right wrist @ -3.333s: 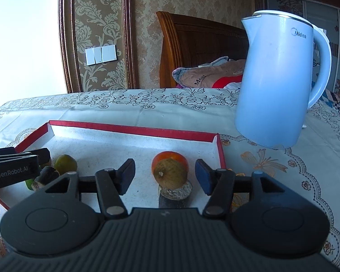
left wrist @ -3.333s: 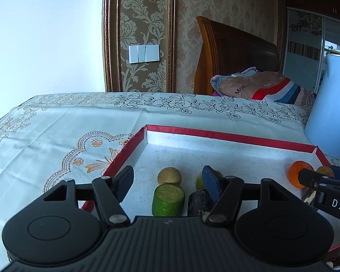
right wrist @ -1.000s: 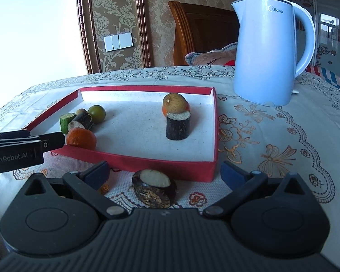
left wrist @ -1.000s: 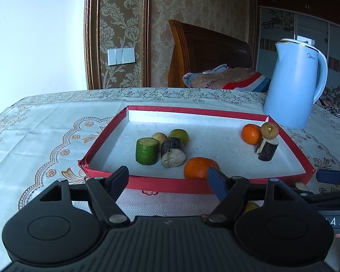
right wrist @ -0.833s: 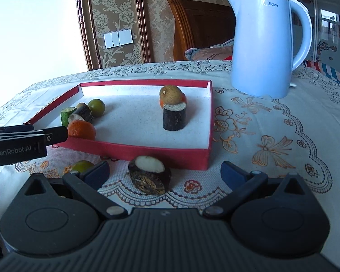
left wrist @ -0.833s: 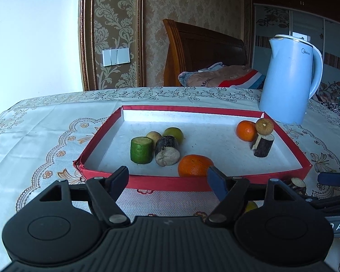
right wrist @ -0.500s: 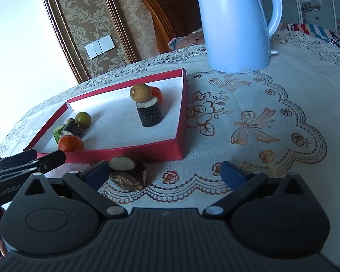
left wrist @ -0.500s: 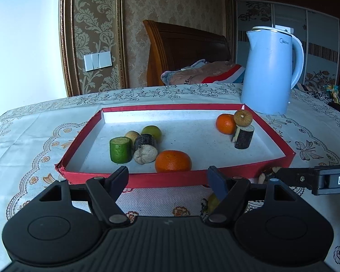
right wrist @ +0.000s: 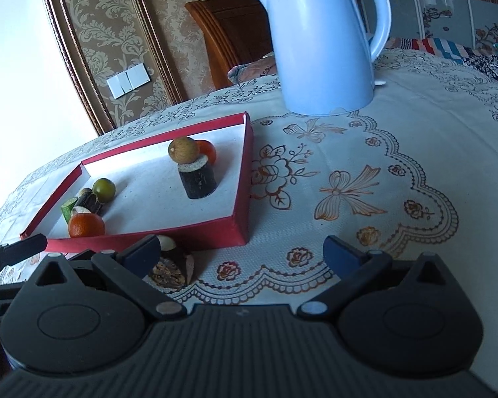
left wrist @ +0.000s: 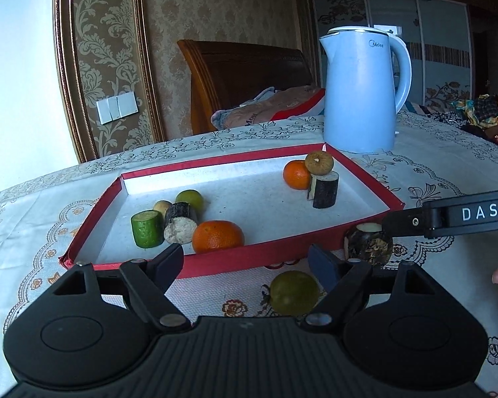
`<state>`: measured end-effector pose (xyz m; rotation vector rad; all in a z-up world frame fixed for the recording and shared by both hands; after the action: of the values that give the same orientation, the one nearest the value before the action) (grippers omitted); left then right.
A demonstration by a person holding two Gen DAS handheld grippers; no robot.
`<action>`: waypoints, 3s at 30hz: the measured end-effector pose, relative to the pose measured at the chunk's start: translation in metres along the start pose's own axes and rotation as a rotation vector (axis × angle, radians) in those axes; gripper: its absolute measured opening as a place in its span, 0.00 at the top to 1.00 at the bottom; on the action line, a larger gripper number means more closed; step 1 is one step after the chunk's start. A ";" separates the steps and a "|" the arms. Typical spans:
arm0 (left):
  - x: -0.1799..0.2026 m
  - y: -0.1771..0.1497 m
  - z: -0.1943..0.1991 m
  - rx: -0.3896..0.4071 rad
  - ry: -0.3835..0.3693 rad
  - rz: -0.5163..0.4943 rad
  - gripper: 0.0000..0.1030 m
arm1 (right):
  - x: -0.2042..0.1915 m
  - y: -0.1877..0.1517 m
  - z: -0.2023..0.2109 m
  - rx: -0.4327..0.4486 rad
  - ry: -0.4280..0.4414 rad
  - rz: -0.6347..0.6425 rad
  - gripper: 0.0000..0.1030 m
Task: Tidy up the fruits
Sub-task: 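Move the right gripper to the dark eggplant chunk while the left gripper approaches the green lime, then close the right gripper on the eggplant chunk while the left gripper grasps the lime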
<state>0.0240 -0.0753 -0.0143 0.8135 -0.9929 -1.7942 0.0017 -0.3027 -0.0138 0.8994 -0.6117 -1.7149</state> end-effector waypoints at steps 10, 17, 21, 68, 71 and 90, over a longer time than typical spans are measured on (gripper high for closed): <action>0.017 -0.007 -0.012 -0.066 -0.013 -0.094 0.20 | -0.002 -0.001 -0.003 -0.009 0.009 0.009 0.00; -0.003 -0.009 -0.031 -0.156 0.059 -0.001 0.16 | -0.008 -0.004 -0.001 -0.005 0.017 0.039 0.00; -0.014 -0.009 -0.033 -0.171 0.117 0.048 0.16 | -0.016 -0.007 0.001 -0.002 0.039 0.086 0.00; -0.032 -0.021 -0.015 -0.199 0.136 0.111 0.08 | -0.068 -0.036 0.001 -0.066 0.094 0.438 0.53; -0.032 -0.021 -0.015 -0.200 0.135 0.113 0.08 | -0.069 -0.036 0.002 -0.063 0.105 0.450 0.59; -0.020 -0.019 -0.011 -0.170 0.088 0.047 0.41 | -0.067 -0.035 0.003 -0.051 0.087 0.439 0.58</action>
<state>0.0336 -0.0549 -0.0334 0.7505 -0.7851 -1.7599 -0.0102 -0.2278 -0.0207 0.7351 -0.6497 -1.2854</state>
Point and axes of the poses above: each gripper's, at about its wrist camera, not at the fingertips, and z roughly against the way its jaws point, x to its right, y to its top, the point moved 2 cm from there along -z, roughly the way its jaws point
